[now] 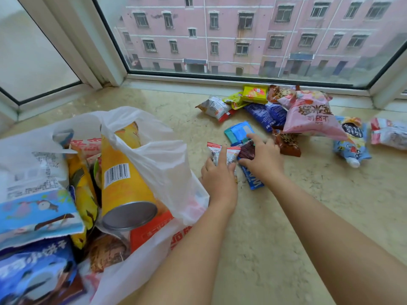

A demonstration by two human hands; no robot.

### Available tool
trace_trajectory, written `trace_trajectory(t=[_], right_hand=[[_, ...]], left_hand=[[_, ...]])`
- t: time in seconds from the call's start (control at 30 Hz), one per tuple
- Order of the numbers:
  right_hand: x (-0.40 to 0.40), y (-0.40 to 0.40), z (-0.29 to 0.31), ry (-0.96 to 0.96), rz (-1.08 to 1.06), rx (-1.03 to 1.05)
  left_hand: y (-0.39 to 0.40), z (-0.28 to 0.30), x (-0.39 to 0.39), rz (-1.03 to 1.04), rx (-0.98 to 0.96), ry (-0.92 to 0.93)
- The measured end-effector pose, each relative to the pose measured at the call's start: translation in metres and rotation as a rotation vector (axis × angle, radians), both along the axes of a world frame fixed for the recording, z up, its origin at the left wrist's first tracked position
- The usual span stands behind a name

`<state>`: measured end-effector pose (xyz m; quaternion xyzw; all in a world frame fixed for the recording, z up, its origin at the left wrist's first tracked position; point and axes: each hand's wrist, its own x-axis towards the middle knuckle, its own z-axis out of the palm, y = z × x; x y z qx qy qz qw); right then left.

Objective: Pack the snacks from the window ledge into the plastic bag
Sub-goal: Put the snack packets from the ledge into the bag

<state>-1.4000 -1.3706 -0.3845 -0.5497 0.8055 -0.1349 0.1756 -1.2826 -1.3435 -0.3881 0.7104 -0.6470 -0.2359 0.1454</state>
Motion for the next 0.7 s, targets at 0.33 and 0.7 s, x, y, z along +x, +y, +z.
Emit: trace_trajectory(t=[0.33,0.7], right_hand=[[-0.005,0.048,0.017,-0.467,-0.231,-0.236],[-0.041,0.155,0.067,-1.05,-0.396,-0.013]], left_hand=[[0.019,0.024,0.001,0.13,0.04,0.404],[0.084,0.063,0.006,0.095,0.215,0.708]])
